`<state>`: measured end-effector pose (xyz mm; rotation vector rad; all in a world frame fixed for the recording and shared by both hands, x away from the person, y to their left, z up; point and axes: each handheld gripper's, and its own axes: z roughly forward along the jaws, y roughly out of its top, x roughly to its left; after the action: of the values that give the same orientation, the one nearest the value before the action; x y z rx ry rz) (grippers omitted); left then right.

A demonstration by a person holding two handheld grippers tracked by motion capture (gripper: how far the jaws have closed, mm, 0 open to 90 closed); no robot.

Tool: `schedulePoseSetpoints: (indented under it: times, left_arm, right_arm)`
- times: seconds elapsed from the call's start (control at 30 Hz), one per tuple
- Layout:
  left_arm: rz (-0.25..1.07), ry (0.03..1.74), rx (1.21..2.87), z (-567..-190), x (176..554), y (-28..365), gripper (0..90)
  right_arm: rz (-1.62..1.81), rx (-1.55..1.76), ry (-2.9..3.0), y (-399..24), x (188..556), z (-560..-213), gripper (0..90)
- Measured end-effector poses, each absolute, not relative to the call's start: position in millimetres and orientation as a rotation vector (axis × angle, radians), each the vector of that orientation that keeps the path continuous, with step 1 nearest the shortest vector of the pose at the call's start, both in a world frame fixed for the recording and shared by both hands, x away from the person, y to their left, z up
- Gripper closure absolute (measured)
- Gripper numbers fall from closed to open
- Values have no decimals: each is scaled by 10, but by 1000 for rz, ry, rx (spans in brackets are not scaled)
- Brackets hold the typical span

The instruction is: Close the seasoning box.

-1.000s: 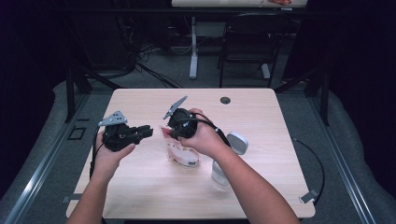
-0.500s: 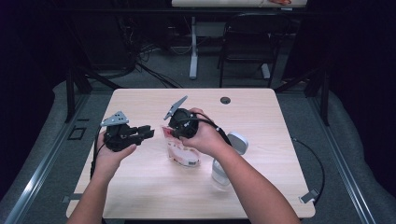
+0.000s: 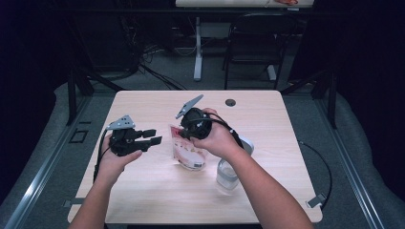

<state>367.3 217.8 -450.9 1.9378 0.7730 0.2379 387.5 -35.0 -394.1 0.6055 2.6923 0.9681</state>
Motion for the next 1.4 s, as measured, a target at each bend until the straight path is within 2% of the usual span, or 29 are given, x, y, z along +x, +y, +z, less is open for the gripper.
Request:
schedulePoseSetpoints:
  times: [0.2,0.5,0.67,1.4]
  left_arm:
    - [213,736,1952,-4536,3682,2148,497]
    - [191,698,1947,-4580,3689,2095,469]
    - [166,652,1946,-4609,3693,2058,407]
    - [51,568,1964,-4769,3674,1841,426]
  right_arm:
    - [997,592,2680,-390,3816,-3879,899]
    - [1043,553,2657,-457,3709,-3719,899]
    - [1053,536,2644,-491,3657,-3650,899]
    - [1067,501,2632,-614,3548,-3502,899]
